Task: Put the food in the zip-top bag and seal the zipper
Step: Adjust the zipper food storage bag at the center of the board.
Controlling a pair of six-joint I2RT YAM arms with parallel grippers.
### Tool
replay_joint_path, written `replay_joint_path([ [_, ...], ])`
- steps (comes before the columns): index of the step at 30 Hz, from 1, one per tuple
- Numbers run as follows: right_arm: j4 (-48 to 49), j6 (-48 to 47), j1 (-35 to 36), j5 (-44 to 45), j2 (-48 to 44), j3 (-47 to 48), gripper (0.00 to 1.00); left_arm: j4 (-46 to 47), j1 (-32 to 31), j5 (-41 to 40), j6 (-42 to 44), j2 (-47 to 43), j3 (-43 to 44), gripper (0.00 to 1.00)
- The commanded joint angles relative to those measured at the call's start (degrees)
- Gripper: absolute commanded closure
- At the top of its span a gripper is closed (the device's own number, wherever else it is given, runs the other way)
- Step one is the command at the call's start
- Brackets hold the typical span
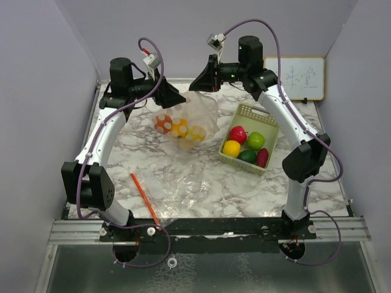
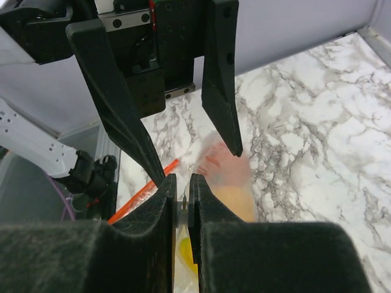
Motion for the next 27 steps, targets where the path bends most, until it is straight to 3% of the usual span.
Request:
replay_joint_path([
  [1,3.62,1.90,0.13,-6.69,-1.85,-1.06,0.98,6.80,-1.34,5.58,-0.69,-1.55,-1.57,0.27],
  [10,2.49,2.78,0.13,-9.86,-0.94,-0.59,0.98,13.56,-4.82,10.70,-4.07,-1.60,-4.65,0.30],
  [15,1.47,2.59,0.13,-9.46,-0.54,-0.26,0.98,14.36,-5.56,9.10,-5.33,-0.96,-3.67,0.46],
  [18,1.22,2.30,0.13,-9.57,-0.33,-0.11,0.98,15.04,-5.80,9.26,-5.96,-0.23,-3.31,0.68],
  [19,1.13,2.25,0.13,-9.61,-0.32,-0.02,0.98,15.72,-5.81,9.73,-6.49,0.01,-3.36,0.78],
  [20,0.96,2.09,0.13,-9.53,-0.20,0.08,0.98,16.65,-5.81,10.01,-7.41,0.15,-3.58,0.95],
  [21,0.74,1.84,0.13,-9.37,-0.11,0.08,0.98,17.69,-5.81,9.93,-8.36,0.13,-3.84,1.00],
  [27,-0.10,1.33,0.13,-8.49,0.68,0.57,0.98,19.86,-5.72,9.76,-10.35,0.08,-4.85,1.00],
])
